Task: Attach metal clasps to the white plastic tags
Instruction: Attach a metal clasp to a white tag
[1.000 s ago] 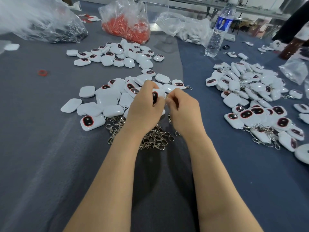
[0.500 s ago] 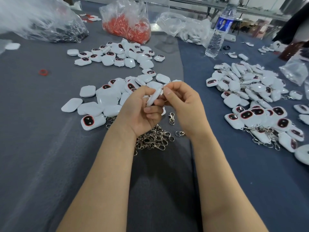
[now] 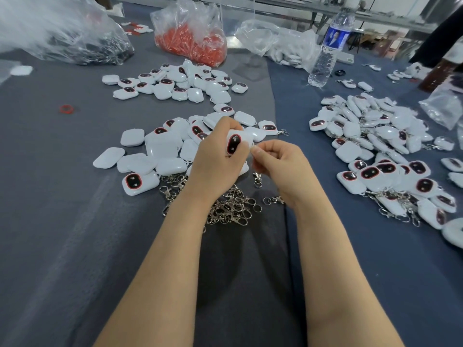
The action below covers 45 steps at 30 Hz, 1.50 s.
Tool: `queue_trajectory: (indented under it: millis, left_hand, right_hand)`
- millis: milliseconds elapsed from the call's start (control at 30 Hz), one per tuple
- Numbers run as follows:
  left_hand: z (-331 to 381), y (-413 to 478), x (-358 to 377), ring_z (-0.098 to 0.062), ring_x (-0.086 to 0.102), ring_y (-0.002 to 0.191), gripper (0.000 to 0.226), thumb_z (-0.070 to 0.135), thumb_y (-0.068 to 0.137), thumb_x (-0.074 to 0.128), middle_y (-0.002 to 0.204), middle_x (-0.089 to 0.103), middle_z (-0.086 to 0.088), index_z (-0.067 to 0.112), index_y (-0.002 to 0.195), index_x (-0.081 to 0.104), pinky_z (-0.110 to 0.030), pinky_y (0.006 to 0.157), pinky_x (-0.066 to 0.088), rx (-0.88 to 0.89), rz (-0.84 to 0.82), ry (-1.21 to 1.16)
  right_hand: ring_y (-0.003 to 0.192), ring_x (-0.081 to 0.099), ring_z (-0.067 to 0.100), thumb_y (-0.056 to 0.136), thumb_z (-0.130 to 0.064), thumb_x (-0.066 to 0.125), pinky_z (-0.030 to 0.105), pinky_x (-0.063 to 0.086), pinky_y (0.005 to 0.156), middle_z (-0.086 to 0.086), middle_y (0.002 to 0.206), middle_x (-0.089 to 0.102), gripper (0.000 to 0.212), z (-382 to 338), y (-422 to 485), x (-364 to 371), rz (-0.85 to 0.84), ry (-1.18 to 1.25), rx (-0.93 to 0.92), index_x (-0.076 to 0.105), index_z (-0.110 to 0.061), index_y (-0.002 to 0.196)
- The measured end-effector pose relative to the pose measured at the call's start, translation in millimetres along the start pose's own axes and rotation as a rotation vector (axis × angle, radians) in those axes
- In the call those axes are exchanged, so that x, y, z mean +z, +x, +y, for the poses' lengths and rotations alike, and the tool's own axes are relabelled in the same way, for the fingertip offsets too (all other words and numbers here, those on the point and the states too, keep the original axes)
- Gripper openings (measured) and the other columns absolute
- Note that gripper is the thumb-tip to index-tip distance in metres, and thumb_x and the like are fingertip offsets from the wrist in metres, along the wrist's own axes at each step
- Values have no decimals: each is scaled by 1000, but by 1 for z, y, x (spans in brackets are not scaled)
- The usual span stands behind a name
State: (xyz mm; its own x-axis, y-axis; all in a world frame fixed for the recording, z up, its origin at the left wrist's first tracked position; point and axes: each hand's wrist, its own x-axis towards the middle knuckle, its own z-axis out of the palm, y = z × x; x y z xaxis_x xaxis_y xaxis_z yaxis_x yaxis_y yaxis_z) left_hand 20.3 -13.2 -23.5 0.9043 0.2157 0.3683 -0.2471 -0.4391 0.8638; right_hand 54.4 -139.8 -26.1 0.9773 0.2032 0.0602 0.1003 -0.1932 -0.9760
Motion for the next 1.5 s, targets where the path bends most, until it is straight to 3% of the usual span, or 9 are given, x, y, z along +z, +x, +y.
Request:
queue_trajectory:
  millis: [233, 367, 500, 733, 900, 1067, 1267, 1367, 1500]
  left_hand:
    - [0, 0, 1, -9, 58, 73, 12, 16, 91, 55, 79, 58, 10, 23, 100, 51, -23, 67, 49, 7, -24, -67]
    - [3, 4, 4, -4, 63, 60, 8, 14, 92, 54, 76, 63, 5, 22, 91, 56, -22, 59, 55, -304, 90, -437]
    - [1, 9, -1, -4, 56, 47, 13, 9, 94, 51, 62, 62, -2, 4, 87, 61, -14, 46, 48, -654, 27, -978]
    - [-2, 10, -8, -3, 50, 43, 15, 10, 93, 50, 63, 61, -3, 0, 104, 56, -10, 40, 44, -795, -118, -1245]
    - [1, 8, -5, -2, 54, 46, 5, 8, 92, 56, 58, 60, 2, 7, 91, 61, -13, 45, 47, -623, -4, -940]
    - [2, 5, -6, -6, 60, 56, 16, 8, 90, 59, 71, 63, 6, 20, 100, 62, -23, 60, 53, -334, 46, -502]
    - [4, 1, -6, -2, 52, 61, 18, 10, 91, 57, 83, 59, 8, 23, 104, 59, -12, 55, 47, -62, -27, -207]
    - [4, 0, -4, 2, 47, 54, 18, 12, 92, 56, 69, 54, 19, 24, 104, 59, -9, 53, 40, 6, -51, -108]
    - [3, 2, -1, -4, 58, 62, 16, 15, 92, 55, 83, 60, 11, 26, 105, 56, -22, 61, 51, -126, 19, -204]
  right_hand:
    - [61, 56, 11, 90, -11, 62, 30, 50, 71, -4, 57, 63, 15, 2, 3, 1, 73, 118, 11, 66, -13, 75]
    - [72, 63, 11, 88, -14, 64, 27, 54, 78, -1, 73, 69, 6, 0, 1, 4, 37, 187, -64, 67, -18, 84]
    - [72, 58, -4, 88, -12, 65, 14, 48, 73, -11, 79, 66, 14, -3, 0, 8, 42, -16, -186, 65, -26, 86]
    - [65, 56, -8, 91, -10, 59, 5, 40, 63, -21, 67, 63, 24, -8, -6, 16, 94, -103, -313, 57, -30, 79]
    - [61, 49, -5, 94, -15, 55, 5, 37, 59, -13, 70, 56, 15, -8, -5, 15, 104, -175, -260, 56, -24, 82]
    - [59, 47, 2, 94, -19, 54, 8, 37, 56, -8, 67, 56, 11, -7, -1, 9, 88, -145, -151, 60, -18, 84]
    - [58, 48, 11, 95, -17, 51, 25, 45, 58, 0, 63, 57, 22, -5, 0, 7, 58, -117, -46, 61, -14, 76]
    - [62, 47, 14, 94, -10, 52, 35, 44, 70, 4, 62, 53, 23, -2, 1, 7, 60, 90, 33, 62, -8, 73]
    - [66, 51, 15, 93, -8, 56, 32, 47, 73, 5, 68, 59, 11, -2, 1, 9, 70, 248, 38, 65, -5, 87]
